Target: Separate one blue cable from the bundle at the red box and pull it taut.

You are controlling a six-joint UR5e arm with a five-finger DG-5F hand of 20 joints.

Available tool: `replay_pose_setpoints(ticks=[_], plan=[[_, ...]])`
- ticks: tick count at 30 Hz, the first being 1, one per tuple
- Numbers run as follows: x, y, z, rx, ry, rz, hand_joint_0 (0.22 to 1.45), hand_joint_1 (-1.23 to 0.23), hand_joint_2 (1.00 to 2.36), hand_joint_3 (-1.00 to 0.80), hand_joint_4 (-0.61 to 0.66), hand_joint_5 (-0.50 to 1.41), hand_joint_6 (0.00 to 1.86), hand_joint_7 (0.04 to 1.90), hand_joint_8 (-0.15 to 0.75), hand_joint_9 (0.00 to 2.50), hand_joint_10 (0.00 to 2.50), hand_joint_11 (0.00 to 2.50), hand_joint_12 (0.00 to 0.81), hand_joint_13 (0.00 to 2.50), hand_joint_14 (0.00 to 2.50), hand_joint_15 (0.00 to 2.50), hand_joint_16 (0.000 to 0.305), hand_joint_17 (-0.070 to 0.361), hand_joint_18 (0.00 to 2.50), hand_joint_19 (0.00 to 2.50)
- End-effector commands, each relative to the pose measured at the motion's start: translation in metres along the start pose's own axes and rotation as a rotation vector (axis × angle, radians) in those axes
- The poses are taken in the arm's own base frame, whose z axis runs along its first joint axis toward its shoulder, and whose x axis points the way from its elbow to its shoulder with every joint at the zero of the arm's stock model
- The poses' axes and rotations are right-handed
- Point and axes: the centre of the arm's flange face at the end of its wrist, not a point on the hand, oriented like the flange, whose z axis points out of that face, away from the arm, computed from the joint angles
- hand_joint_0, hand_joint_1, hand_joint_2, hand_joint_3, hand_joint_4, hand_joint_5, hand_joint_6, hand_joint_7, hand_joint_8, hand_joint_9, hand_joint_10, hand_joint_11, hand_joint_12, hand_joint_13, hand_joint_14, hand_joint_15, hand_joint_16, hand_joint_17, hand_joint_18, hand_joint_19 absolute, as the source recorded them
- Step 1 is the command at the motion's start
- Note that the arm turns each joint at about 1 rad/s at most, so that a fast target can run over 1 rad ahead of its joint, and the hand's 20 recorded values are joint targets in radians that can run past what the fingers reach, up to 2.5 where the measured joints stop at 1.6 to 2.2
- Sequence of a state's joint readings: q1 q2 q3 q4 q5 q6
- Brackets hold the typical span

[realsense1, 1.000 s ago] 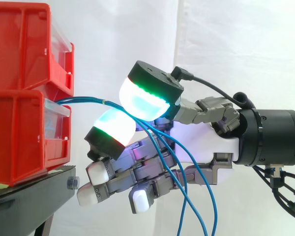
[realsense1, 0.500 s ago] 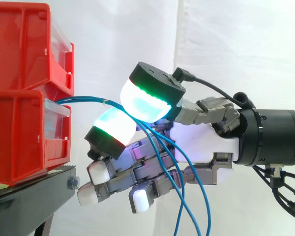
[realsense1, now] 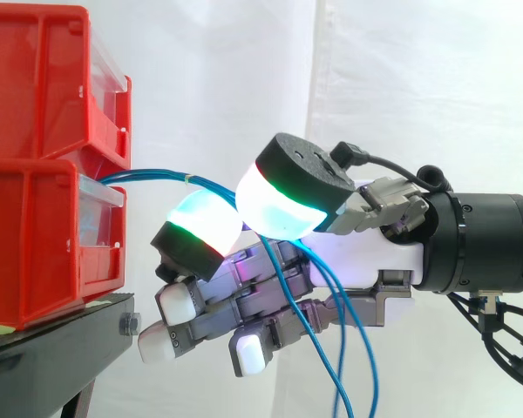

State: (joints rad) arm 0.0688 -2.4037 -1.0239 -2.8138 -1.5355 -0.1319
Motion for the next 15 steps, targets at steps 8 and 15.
replay_pose_setpoints(ticks=[8, 15], plan=[[0.0002, -0.0003, -0.0001, 0.0, 0.0, 0.0, 0.52, -0.89, 1.0, -0.5, 0.19, -0.19, 0.8, 1.12, 0.346, 0.78, 0.02, 0.68, 0.407, 0.69, 0.01, 0.38, 0.052, 0.116, 0.82, 0.67], [0.0002, 0.0004, 0.0002, -0.001, 0.0, 0.0, 0.58, -0.69, 1.0, -0.5, 0.18, -0.16, 0.76, 1.17, 0.343, 0.82, 0.02, 0.67, 0.396, 0.7, 0.02, 0.4, 0.05, 0.112, 0.82, 0.7]])
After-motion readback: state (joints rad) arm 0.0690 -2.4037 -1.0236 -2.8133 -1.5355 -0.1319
